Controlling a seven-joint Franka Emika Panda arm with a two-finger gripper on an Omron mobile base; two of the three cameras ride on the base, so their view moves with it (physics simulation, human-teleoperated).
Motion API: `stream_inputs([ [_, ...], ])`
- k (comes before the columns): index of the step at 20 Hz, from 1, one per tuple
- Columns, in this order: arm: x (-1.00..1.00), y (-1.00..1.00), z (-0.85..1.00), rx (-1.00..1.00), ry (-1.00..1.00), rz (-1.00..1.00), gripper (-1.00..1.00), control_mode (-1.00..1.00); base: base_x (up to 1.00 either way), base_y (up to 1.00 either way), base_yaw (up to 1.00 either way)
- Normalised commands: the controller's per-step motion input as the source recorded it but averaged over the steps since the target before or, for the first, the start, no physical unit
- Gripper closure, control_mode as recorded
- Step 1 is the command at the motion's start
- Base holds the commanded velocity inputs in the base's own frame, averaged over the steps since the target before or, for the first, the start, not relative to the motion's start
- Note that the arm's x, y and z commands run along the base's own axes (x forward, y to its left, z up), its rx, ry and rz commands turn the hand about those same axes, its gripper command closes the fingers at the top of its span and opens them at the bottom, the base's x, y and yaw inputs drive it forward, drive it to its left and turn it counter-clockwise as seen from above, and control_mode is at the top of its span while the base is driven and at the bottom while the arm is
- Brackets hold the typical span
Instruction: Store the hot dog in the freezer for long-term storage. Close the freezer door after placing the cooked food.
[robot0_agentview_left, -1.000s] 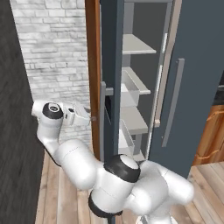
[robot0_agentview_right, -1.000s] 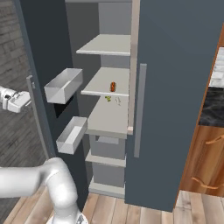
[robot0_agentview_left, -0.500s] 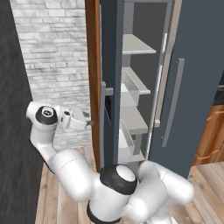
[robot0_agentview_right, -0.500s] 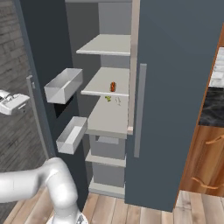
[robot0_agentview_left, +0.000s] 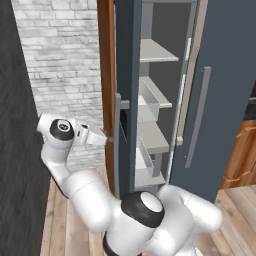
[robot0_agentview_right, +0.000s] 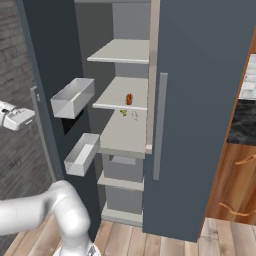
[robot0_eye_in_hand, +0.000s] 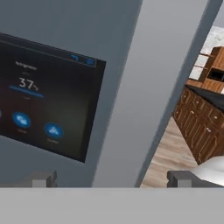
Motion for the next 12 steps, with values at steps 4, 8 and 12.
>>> stream_inputs([
  [4, -0.11, -0.08, 0.00, 0.07, 0.00, 0.06, -1.00, -1.00, 0.00, 0.00, 0.00],
  [8, -0.12, -0.23, 0.00, 0.10, 0.00, 0.06, -1.00, -1.00, 0.00, 0.00, 0.00],
  [12, -0.18, -0.20, 0.00, 0.12, 0.02, 0.04, -1.00, -1.00, 0.00, 0.00, 0.00],
])
